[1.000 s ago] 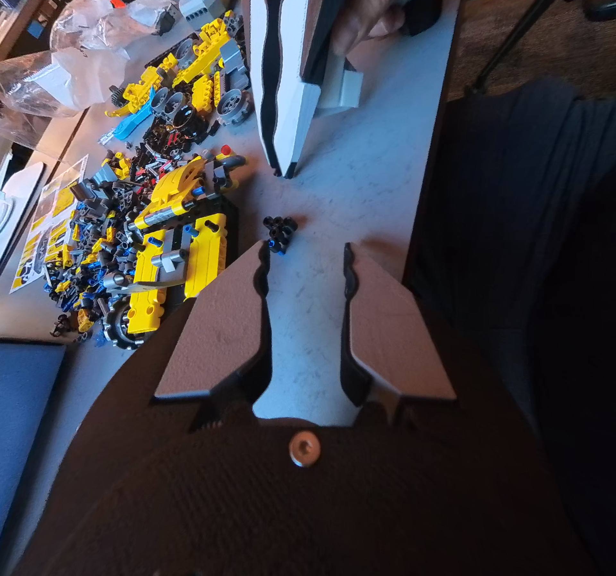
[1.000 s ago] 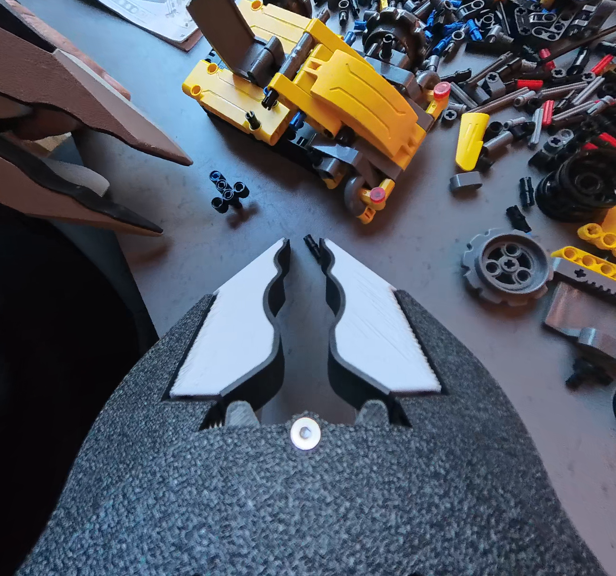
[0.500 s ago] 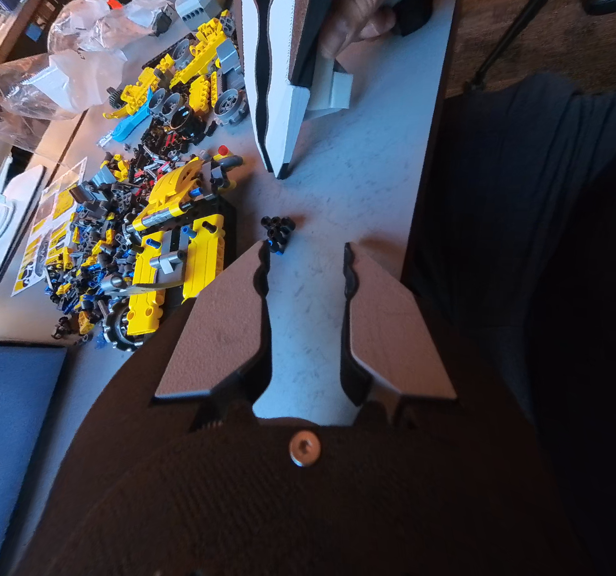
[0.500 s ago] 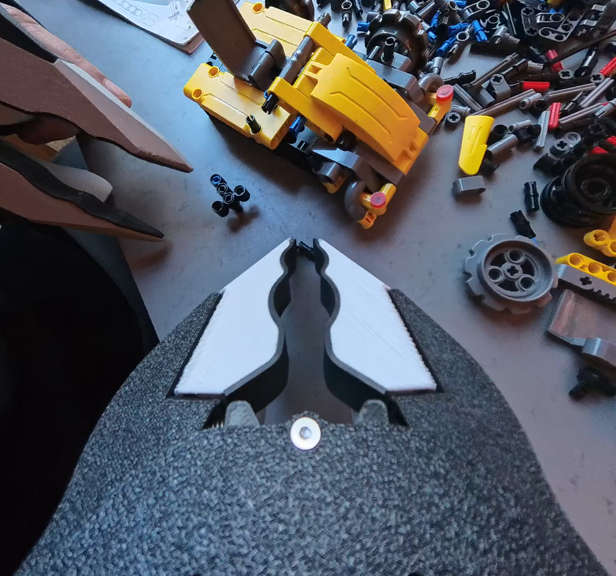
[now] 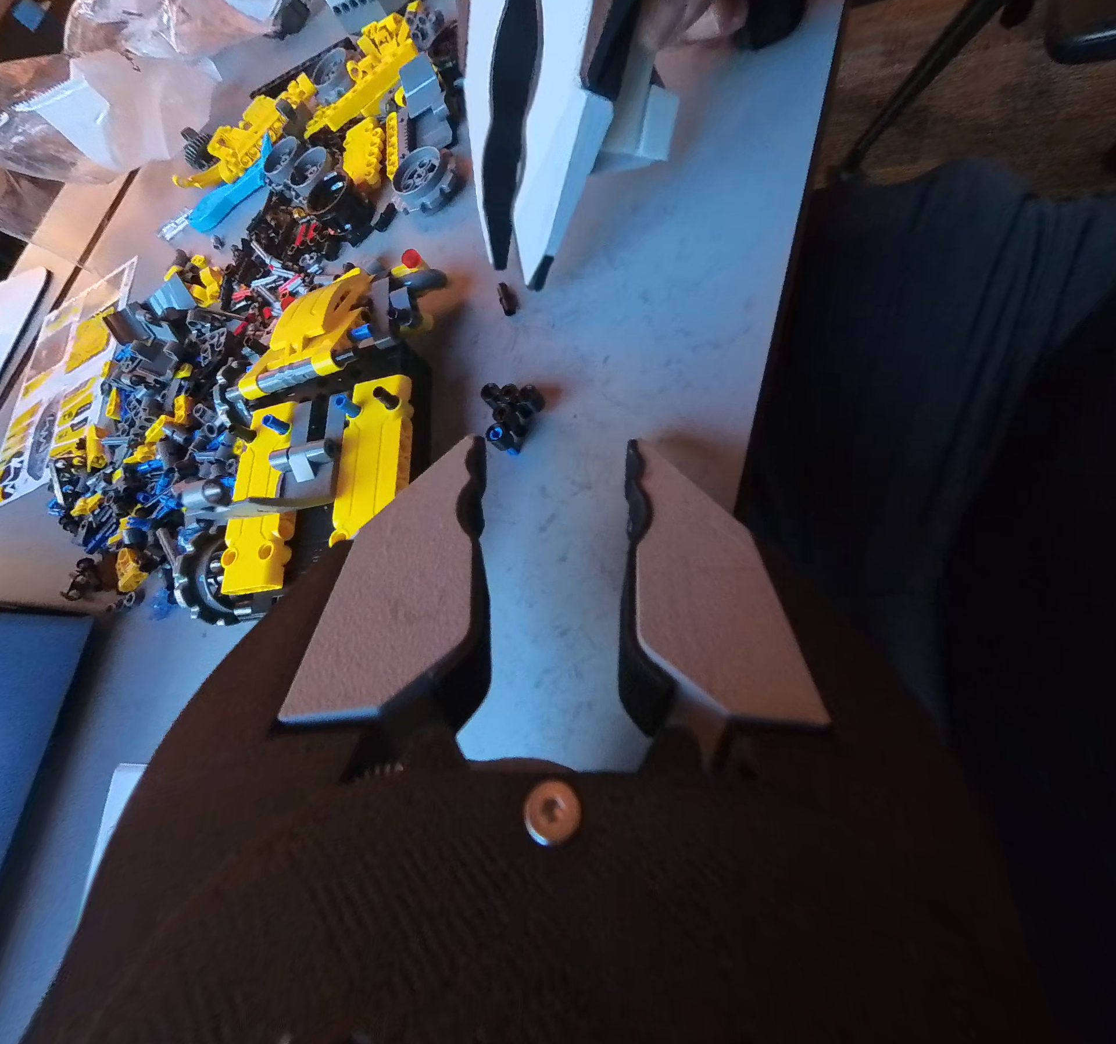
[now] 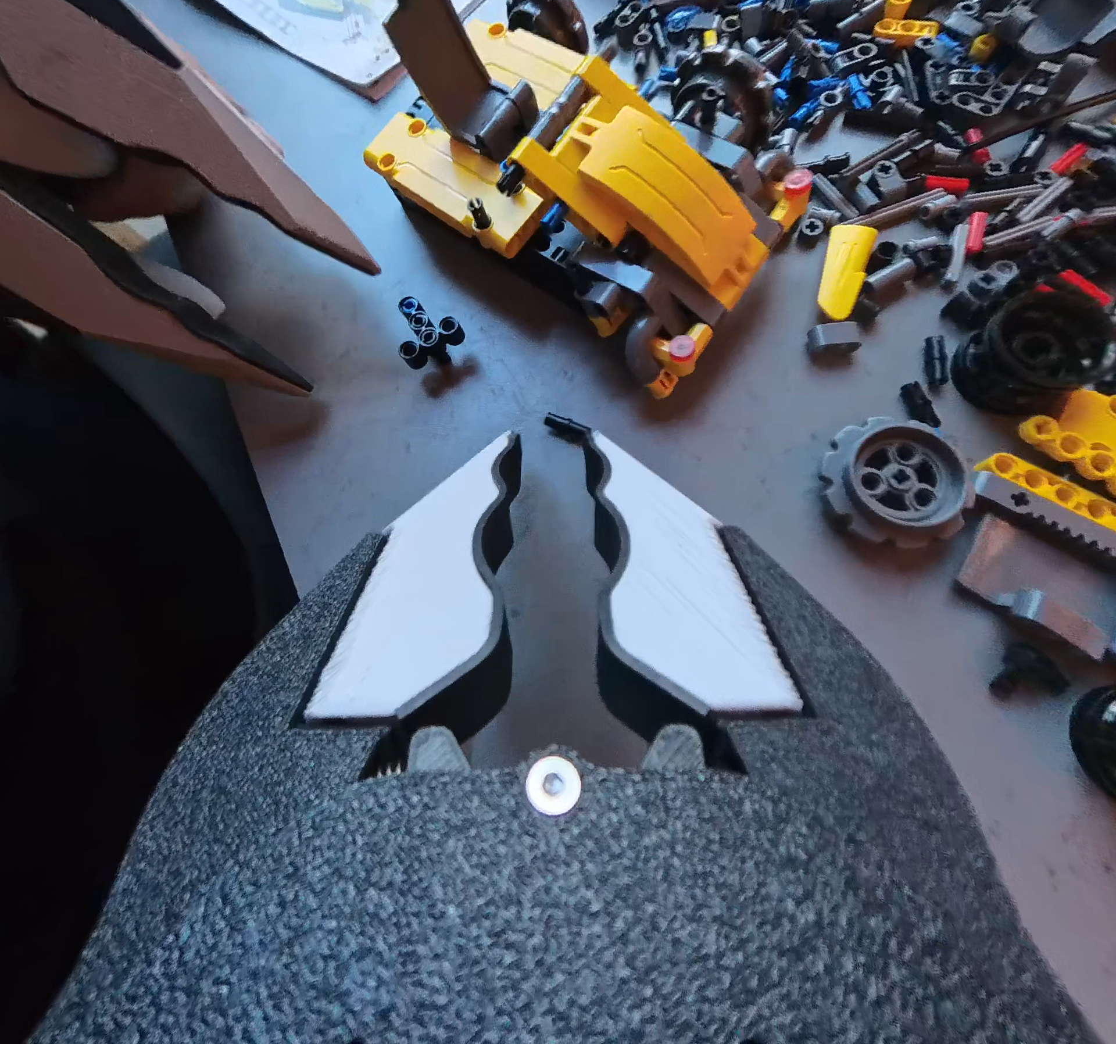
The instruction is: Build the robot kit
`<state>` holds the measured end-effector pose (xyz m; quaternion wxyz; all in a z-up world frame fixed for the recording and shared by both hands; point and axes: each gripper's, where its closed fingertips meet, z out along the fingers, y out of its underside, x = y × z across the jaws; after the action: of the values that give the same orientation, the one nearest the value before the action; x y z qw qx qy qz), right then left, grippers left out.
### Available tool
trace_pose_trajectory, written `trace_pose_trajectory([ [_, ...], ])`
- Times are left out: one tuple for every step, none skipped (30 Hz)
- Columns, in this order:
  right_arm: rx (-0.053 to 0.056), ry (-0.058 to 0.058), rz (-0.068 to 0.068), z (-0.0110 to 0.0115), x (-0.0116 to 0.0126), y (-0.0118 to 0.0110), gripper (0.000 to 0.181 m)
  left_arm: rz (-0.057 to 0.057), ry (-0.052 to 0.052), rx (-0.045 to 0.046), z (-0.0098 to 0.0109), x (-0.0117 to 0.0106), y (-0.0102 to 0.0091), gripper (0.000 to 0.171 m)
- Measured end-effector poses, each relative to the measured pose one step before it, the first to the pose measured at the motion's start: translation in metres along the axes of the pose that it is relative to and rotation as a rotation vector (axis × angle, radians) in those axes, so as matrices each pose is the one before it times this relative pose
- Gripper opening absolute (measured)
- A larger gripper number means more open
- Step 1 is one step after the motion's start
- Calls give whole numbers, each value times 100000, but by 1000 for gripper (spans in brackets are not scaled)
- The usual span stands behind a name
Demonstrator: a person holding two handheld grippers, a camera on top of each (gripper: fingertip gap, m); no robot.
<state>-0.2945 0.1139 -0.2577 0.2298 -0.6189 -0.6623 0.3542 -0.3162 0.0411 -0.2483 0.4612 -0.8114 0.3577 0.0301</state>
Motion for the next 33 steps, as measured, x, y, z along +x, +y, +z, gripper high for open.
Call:
trace_pose_trajectory([
  [-1255,-533,-1775,205,-78,40,20,558,-114,-390,41,45,44,43],
  [-1046,-594,-1561,195,-11,-2,20,629,-115,-193,20,49,11,43],
  [-937,-1037,-1327,155,-4,-6,20,597,-129,-2,6,42,-5,43],
  [-578,-1257,-1305,117,15,-22,20,434,-122,-58,12,29,9,43],
  [2,-927,-1382,17,67,-72,20,213,16,-115,4,23,15,43],
  [506,-1088,-1615,-59,34,-118,22,25,127,-9,-1,16,1,43],
  [350,-948,-1548,-60,28,-61,23,-144,142,286,-24,0,-30,43],
  [-479,152,-944,1,212,59,23,-405,144,385,-30,-34,-47,43],
  [-1145,373,-310,59,279,130,23,-667,284,100,-11,-34,-3,43],
  [-1329,201,-19,139,251,109,24,-678,450,-86,7,-16,13,43],
  [-776,-521,-216,145,97,0,25,-548,311,123,-10,-22,-4,43],
  [60,-620,-582,102,13,-122,25,-334,25,476,-44,-31,-58,43],
  [-206,-297,-550,100,18,-68,25,-105,-141,612,-57,-36,-64,43],
  [-158,-132,-299,60,-12,-44,24,59,-152,430,-44,-5,-54,43],
  [-112,292,-198,28,5,-13,24,141,-156,178,-15,-2,-19,43],
  [-100,667,-293,-5,-12,25,23,197,-113,-9,-5,0,3,43],
  [-103,458,-412,-12,-99,38,21,209,-112,0,-1,7,-5,43],
  [-69,324,-428,-19,-172,46,19,200,-76,83,-3,18,-13,43],
  [-17,398,-381,-20,-178,43,17,117,-37,58,-8,5,-8,43],
  [43,702,-285,-36,-126,36,15,40,54,-71,11,10,8,43],
  [14,599,-278,-53,-117,64,14,19,107,-121,13,6,18,43],
  [64,471,-139,-66,-106,56,14,24,92,-158,16,19,11,43],
  [21,299,82,-62,-82,64,14,45,58,-253,28,14,36,43],
  [50,11,128,-60,-94,58,14,172,10,-260,26,19,28,43],
  [30,-26,93,-54,-64,66,14,311,-122,-190,24,13,25,43],
  [53,4,123,-43,-35,38,13,428,-257,-196,14,12,20,43],
  [106,-70,252,-43,-4,32,14,556,-322,-229,31,24,20,43],
  [172,-95,459,-26,24,8,14,624,-312,-279,19,26,29,43],
  [154,-138,538,-15,27,-2,15,561,-449,-328,23,6,32,43],
  [128,-15,399,-6,38,-8,16,559,-551,-145,17,-4,18,43],
  [128,72,200,-14,30,1,16,634,-600,-65,4,-2,-1,43],
  [121,72,41,6,15,-2,16,696,-464,-174,11,18,11,43],
  [83,-4,-22,-8,-4,2,16,757,-145,-359,41,62,41,43],
])
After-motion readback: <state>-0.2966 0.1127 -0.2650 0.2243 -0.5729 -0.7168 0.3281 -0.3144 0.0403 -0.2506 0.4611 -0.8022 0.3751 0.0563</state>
